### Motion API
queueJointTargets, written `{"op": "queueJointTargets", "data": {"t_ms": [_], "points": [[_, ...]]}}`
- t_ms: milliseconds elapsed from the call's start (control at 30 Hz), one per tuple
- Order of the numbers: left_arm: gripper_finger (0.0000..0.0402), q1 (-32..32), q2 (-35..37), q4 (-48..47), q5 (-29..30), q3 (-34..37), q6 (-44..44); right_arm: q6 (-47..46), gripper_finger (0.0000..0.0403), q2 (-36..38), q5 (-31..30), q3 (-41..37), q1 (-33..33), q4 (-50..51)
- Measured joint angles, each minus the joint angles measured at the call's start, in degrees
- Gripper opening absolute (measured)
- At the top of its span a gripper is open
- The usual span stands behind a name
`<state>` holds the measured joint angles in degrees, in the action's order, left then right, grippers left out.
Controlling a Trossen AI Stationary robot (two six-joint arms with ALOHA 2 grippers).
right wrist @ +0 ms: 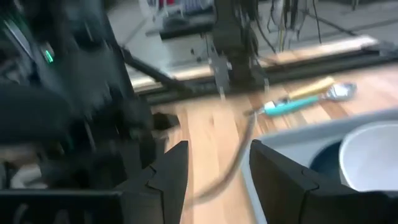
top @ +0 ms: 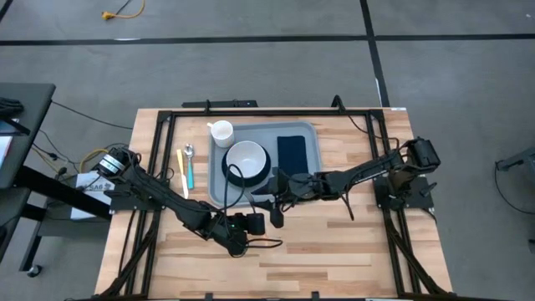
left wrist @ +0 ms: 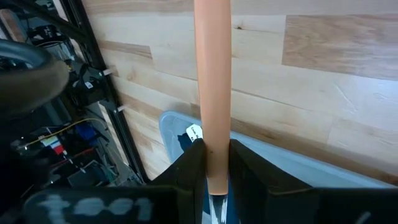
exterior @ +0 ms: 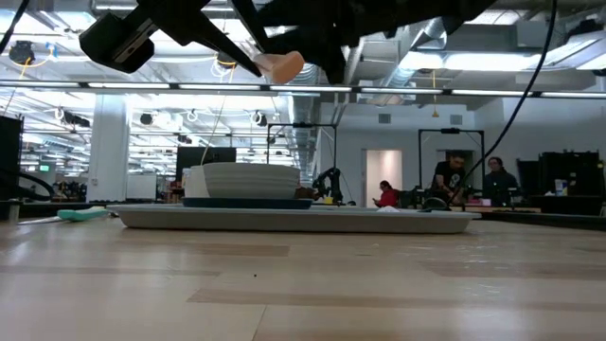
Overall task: Set up tray
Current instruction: Put the orange fork on the black napkin
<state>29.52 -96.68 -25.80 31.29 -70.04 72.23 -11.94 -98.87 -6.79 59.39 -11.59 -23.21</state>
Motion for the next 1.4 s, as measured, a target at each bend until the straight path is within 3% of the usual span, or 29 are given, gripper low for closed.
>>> {"op": "queueJointTargets", "data": {"t_ms": [533,667,933,1167,1400], "points": [[0.0047,0.0,0.0,0.18,-0.3,0.02,0.92,0.41,0.0152,-1.09,1.13,0.2,3.24,-0.27],[0.0047,0.0,0.0,0.22,-0.33,0.02,0.94,0.39,0.0139,-2.22,4.86,0.22,4.08,-1.94],[0.0047,0.0,0.0,0.22,-0.35,0.06,0.96,0.37,0.0099,-5.55,8.87,1.69,4.34,-4.05],[0.0047,-0.07,0.0,-0.2,-0.33,0.11,0.92,-0.03,0.0011,-5.32,10.41,1.9,4.36,-5.35],[0.0047,-0.04,0.0,-0.13,-0.6,0.12,-0.08,-0.23,0.0004,-5.26,10.54,1.95,3.8,-5.6]]}}
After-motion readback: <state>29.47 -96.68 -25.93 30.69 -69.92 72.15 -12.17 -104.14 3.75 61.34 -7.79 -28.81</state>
